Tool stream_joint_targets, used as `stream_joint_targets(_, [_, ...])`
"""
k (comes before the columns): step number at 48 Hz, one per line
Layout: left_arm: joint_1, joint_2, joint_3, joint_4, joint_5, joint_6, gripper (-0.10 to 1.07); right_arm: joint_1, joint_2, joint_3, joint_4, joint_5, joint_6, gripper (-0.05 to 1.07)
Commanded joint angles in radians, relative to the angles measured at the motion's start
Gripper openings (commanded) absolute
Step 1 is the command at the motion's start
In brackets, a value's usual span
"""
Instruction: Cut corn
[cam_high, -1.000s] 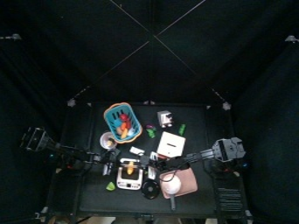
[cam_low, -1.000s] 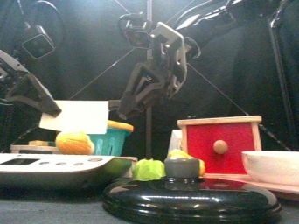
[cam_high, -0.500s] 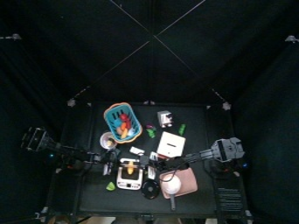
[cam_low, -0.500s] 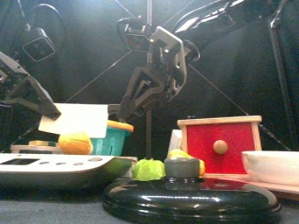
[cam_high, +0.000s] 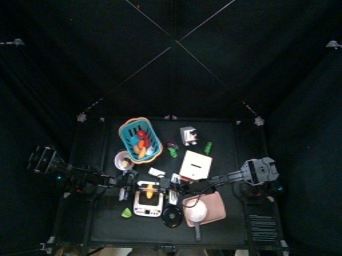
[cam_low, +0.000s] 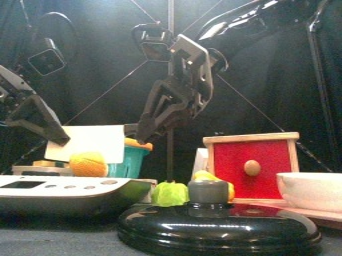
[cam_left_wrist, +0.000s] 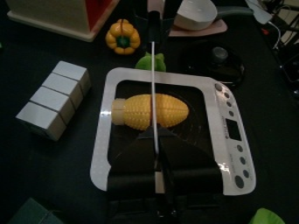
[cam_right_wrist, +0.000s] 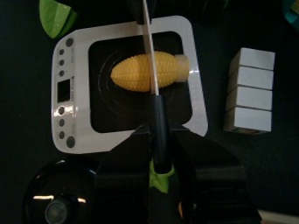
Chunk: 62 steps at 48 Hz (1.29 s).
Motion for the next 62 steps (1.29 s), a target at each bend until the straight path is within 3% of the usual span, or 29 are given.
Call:
stream_joint_targets(1, [-0.002, 0.006, -0.014, -0.008, 0.003, -0.002, 0.28, 0.005, -0.014, -0.021, 0.000, -0.002, 0.002, 0.50])
stream_joint_targets(16, [-0.040, 0.006, -0.015, -0.041, 0.017, 0.000, 0.28, 0.023, -0.008, -0.028, 0.000, -0.002, 0.002, 0.50])
stream_joint_targets(52, [-0.046, 0.006, -0.020, -0.057, 0.034, 0.002, 0.28, 0.026, 0.017, -0.034, 0.018, -0.002, 0.000, 0.50])
stream_joint_targets(62, [-0.048, 0.002, -0.043, -0.046, 0.034, 0.006, 0.28, 0.026, -0.023, -0.041, 0.015, 0.009, -0.005, 0.50])
